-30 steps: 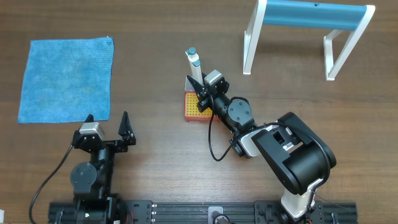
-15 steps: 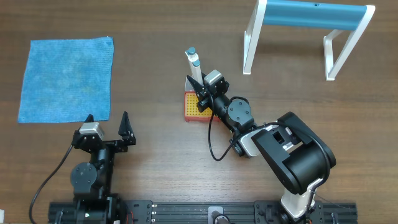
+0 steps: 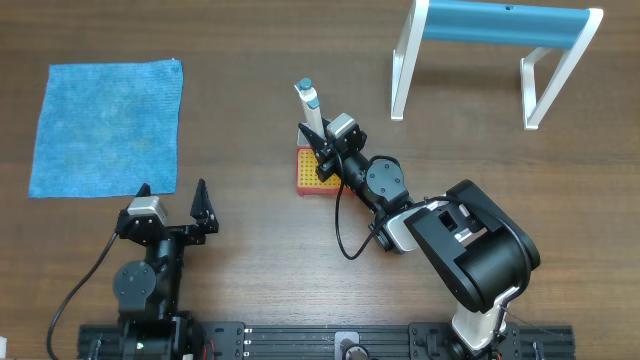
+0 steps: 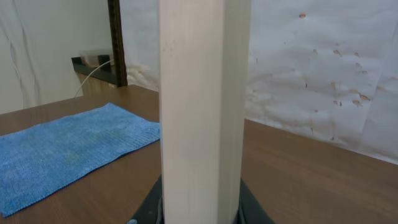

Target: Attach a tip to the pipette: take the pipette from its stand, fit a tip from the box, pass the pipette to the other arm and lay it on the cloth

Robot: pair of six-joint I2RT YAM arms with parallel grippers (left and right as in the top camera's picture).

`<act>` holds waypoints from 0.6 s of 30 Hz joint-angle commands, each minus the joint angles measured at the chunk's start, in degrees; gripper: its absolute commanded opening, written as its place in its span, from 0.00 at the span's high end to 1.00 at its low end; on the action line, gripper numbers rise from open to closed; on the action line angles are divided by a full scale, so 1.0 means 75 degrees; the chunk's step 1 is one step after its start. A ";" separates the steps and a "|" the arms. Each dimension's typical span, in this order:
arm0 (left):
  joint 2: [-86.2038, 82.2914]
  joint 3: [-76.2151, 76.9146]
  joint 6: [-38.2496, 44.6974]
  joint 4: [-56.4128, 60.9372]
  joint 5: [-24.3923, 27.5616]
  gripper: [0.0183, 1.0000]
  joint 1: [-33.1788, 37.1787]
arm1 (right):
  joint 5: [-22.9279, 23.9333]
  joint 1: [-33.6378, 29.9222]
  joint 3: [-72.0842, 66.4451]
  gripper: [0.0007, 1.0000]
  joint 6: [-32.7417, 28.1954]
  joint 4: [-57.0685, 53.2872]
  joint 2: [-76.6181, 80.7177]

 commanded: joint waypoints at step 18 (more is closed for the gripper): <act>-0.0044 -0.0006 0.0067 -0.0058 0.0032 0.00 0.0026 | -0.0105 -0.0166 0.0000 0.92 -0.0023 0.0085 0.0012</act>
